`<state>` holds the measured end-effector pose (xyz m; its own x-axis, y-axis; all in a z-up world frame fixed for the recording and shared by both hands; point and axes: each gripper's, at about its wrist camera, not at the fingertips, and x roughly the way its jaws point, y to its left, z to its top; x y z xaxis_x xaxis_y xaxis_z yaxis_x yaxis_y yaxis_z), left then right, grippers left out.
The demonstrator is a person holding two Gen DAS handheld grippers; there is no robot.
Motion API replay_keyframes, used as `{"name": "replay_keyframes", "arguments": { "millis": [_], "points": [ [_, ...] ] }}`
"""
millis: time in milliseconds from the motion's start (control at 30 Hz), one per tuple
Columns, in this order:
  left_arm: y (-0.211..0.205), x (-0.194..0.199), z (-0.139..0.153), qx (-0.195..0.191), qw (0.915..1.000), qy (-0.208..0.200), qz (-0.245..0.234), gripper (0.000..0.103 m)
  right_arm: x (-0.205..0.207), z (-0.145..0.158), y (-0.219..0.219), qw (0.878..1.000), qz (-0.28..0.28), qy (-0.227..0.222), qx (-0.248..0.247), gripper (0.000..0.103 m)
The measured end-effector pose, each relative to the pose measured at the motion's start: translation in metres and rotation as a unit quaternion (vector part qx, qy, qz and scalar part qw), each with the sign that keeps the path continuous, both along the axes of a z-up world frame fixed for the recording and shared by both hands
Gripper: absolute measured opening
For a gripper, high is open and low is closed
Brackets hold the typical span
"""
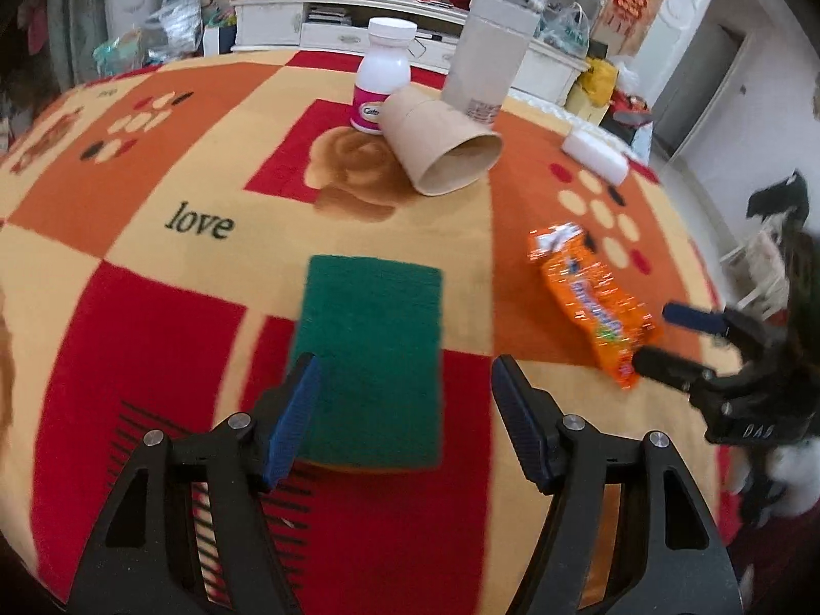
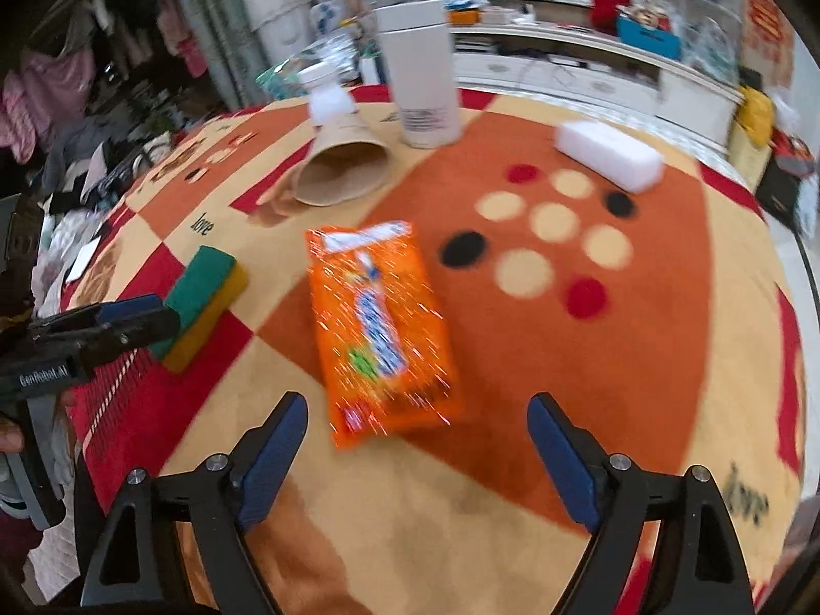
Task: Collect trash
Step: 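Move both open grippers back over the table, then grasp the green-yellow sponge with the left gripper while the right grasps the orange snack bag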
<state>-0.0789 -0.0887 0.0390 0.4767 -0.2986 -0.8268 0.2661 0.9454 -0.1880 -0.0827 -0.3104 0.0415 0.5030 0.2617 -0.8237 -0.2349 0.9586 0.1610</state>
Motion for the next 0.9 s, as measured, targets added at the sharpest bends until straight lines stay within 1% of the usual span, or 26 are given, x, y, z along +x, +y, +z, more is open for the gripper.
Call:
{"name": "replay_keyframes", "arguments": {
  "millis": [67,200,300,367,400,533,633,700,767,800,833,867,900],
  "points": [
    [-0.001,0.003,-0.006,0.013,0.9999,-0.003,-0.007,0.068,0.012,-0.005,0.011,1.000,0.008,0.003,-0.012,0.087],
    [-0.004,0.008,-0.009,0.035,0.9991,-0.018,-0.015,0.068,0.030,-0.015,0.024,0.999,0.015,0.010,-0.037,0.087],
    [0.001,0.014,-0.005,0.025,0.9995,-0.018,-0.007,0.068,0.038,-0.017,0.029,0.999,0.017,0.007,-0.051,0.087],
    [0.006,0.015,0.000,0.018,0.9994,-0.029,0.000,0.068,0.042,-0.018,0.031,0.998,0.019,0.008,-0.052,0.087],
    [0.008,0.016,0.000,0.013,0.9995,-0.028,0.001,0.068,0.044,-0.019,0.032,0.998,0.020,0.009,-0.054,0.087],
    [0.008,0.018,-0.012,0.011,0.9999,0.010,-0.003,0.068,0.046,-0.024,0.038,0.997,0.025,0.004,-0.075,0.088],
    [0.000,0.014,-0.020,0.026,0.9995,0.013,-0.009,0.068,0.045,-0.025,0.038,0.997,0.023,0.000,-0.079,0.088],
    [-0.005,0.013,-0.025,0.045,0.9989,0.008,-0.008,0.068,0.044,-0.025,0.037,0.997,0.024,-0.003,-0.077,0.088],
    [-0.007,0.014,-0.025,0.049,0.9988,0.006,-0.005,0.068,0.041,-0.025,0.036,0.996,0.026,-0.009,-0.079,0.088],
    [-0.005,0.015,-0.025,0.042,0.9991,0.008,0.001,0.068,0.040,-0.025,0.036,0.996,0.025,-0.012,-0.082,0.085],
    [-0.002,0.016,-0.024,0.032,0.9994,0.012,0.008,0.067,0.037,-0.024,0.035,0.996,0.024,-0.018,-0.087,0.075],
    [0.001,0.017,-0.023,0.021,0.9995,0.015,0.016,0.064,0.034,-0.022,0.034,0.995,0.023,-0.024,-0.090,0.068],
    [0.004,0.017,-0.022,0.011,0.9995,0.017,0.022,0.063,0.031,-0.019,0.033,0.996,0.023,-0.027,-0.088,0.062]
  ]
}}
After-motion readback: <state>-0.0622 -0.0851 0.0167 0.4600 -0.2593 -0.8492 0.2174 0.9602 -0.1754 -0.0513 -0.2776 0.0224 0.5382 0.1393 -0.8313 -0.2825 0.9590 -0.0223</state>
